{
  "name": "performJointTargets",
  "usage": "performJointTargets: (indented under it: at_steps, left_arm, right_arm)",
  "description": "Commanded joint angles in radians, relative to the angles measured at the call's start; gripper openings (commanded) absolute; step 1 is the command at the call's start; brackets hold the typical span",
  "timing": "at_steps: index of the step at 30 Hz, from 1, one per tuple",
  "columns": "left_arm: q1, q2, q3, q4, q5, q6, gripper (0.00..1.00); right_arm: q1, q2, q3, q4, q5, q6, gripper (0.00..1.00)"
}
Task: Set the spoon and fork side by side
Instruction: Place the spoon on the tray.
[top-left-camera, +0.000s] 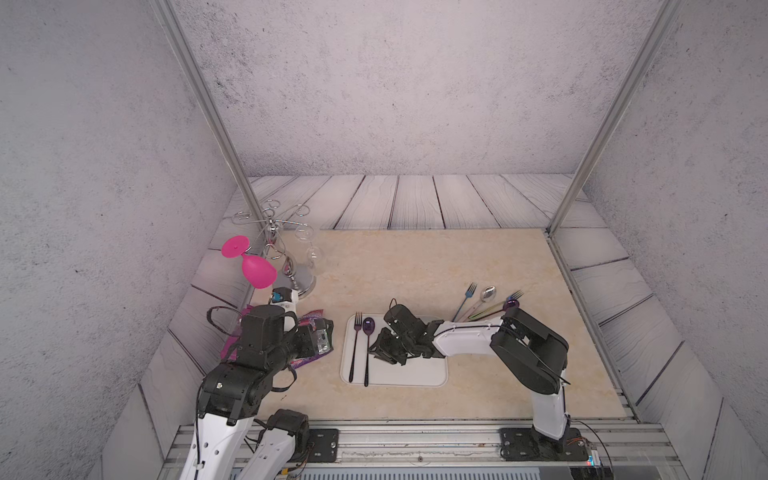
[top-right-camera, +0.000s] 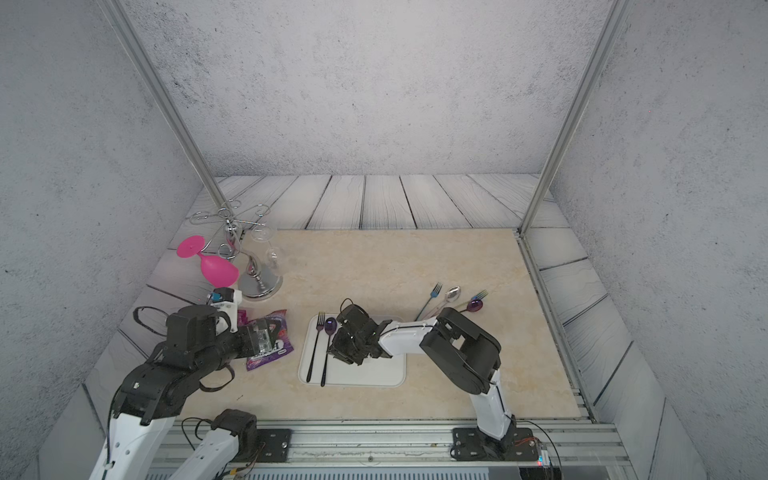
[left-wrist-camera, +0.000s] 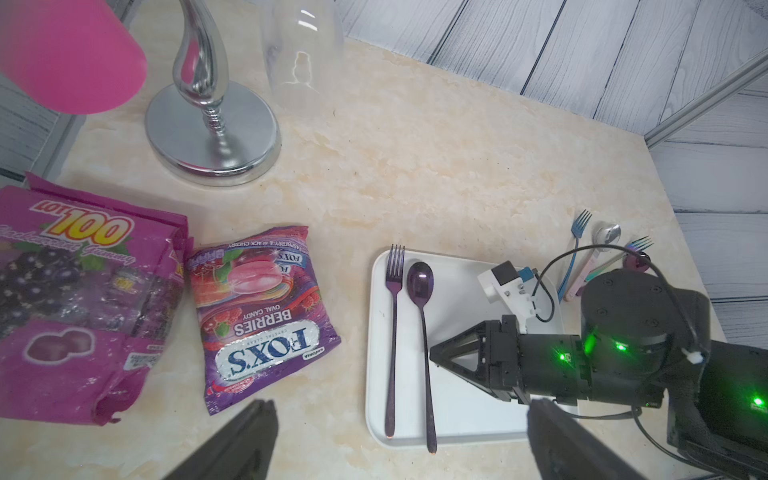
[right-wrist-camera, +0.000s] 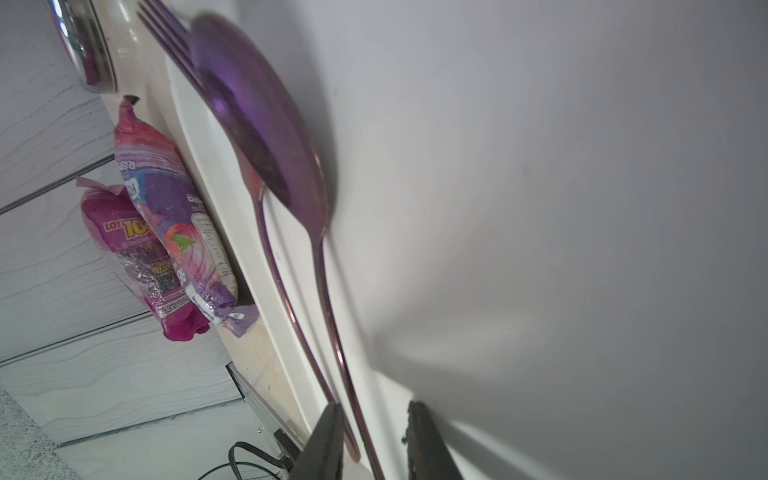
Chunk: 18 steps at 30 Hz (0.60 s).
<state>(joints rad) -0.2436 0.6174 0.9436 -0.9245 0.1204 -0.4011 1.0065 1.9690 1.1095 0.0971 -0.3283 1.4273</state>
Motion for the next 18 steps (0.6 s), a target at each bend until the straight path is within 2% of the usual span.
performJointTargets:
  at_steps: [1,9,14,18]
  left_arm:
    - [-0.003,-0.009,0.001,0.004,0.008,-0.006,0.99]
    - [-0.003,-0.018,-0.003,0.006,0.01,-0.01,0.99]
    - [-0.003,-0.016,-0.004,0.007,0.01,-0.01,0.99]
    - [-0.003,-0.016,-0.004,0.008,0.008,-0.008,0.99]
  right_arm:
    - [0.009,0.004,-0.011,-0.017,-0.014,0.053,0.28]
    - [0.02,0.042,-0.008,0.015,-0.037,0.085,0.24]
    - [0.018,0.064,-0.005,0.036,-0.039,0.1,0.14]
    - [0.015,0.087,0.0,0.054,-0.044,0.111,0.11]
